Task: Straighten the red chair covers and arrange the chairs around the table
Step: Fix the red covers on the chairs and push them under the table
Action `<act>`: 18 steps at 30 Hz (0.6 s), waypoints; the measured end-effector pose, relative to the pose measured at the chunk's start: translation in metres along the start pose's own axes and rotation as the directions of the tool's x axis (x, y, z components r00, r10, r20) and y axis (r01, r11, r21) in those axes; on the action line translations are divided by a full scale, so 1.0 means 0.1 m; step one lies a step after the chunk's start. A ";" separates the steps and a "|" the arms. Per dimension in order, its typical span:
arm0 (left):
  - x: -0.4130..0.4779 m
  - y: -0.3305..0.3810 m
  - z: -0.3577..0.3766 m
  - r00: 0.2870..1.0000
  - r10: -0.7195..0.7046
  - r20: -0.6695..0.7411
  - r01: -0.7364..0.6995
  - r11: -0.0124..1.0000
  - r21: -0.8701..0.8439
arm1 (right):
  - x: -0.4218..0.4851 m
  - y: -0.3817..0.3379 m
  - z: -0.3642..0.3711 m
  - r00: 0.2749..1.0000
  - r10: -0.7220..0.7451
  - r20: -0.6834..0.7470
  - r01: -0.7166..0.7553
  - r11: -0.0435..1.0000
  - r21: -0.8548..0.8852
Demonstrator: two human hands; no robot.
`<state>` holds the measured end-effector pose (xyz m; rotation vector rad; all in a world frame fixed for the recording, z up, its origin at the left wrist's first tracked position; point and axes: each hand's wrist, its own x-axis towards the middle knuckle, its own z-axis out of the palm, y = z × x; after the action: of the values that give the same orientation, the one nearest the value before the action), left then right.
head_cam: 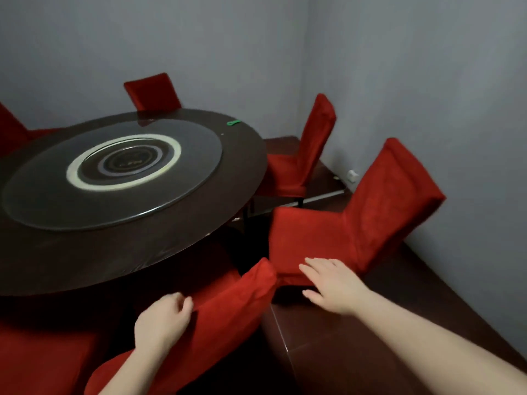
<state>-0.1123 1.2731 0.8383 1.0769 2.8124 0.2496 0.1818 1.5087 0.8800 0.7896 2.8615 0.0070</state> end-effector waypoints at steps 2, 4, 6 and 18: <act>0.15 0.42 -0.17 0.988 0.154 0.002 -0.154 0.988 -0.017 | -0.22 0.37 -0.07 0.996 0.091 -0.005 -0.091 0.996 -0.019; 0.25 0.98 -0.33 0.950 0.313 0.017 -0.312 0.949 -0.039 | -0.45 0.73 -0.15 0.983 0.183 -0.021 -0.183 0.983 -0.009; 0.31 1.60 -0.45 0.889 0.459 0.014 -0.457 0.887 -0.063 | -0.67 1.06 -0.21 0.965 0.259 -0.048 -0.259 0.966 0.008; -0.09 4.77 -0.40 0.495 0.867 -0.058 -0.869 0.493 -0.042 | -2.21 3.11 -0.60 0.883 0.446 -0.149 -0.448 0.894 0.024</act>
<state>0.1977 1.6126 0.9714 2.4092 1.9434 0.4277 0.5160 1.6658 0.9913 1.4883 2.7340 0.1482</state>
